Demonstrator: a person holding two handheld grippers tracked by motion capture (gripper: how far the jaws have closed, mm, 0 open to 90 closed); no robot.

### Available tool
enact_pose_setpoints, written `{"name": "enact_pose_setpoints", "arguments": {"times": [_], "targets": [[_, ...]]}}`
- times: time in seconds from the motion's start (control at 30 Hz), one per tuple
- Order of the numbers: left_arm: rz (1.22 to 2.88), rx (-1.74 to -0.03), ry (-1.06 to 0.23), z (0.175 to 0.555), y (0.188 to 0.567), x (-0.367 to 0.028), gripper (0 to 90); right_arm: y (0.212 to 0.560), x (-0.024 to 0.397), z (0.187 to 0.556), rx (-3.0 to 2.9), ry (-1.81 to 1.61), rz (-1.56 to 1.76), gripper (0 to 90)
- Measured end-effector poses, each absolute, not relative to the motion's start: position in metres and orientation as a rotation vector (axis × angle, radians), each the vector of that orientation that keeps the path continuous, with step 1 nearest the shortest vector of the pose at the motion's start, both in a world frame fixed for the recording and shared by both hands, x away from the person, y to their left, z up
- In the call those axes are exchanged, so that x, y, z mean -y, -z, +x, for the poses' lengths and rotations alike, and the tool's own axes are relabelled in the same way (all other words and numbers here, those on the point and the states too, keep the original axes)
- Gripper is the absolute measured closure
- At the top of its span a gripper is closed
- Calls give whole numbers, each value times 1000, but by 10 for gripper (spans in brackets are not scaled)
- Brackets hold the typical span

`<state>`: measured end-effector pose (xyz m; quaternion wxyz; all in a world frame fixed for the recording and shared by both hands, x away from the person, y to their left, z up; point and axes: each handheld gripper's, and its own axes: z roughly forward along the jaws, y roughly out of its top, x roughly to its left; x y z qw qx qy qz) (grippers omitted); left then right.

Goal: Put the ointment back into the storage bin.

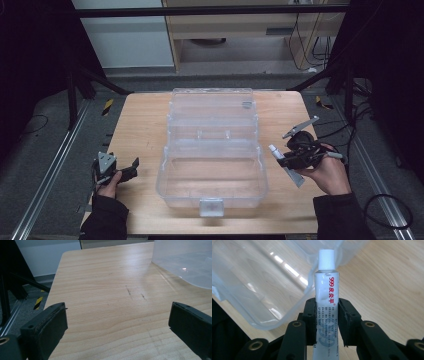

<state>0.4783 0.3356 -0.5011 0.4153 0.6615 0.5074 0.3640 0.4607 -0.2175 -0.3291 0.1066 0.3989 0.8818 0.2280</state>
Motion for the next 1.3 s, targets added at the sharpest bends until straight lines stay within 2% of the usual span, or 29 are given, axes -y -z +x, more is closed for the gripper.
{"name": "enact_pose_setpoints", "arguments": {"times": [0.33, 0.77, 1.3], "targets": [[1661, -1276, -913, 478, 501, -336, 15, 310, 194, 462, -2674, -719, 1005, 697], [1660, -1275, -912, 478, 501, -336, 15, 301, 154, 476, -2782, -736, 768, 697], [1658, -1277, -909, 478, 501, -336, 15, 325, 113, 489, -2942, -648, 551, 696]]}}
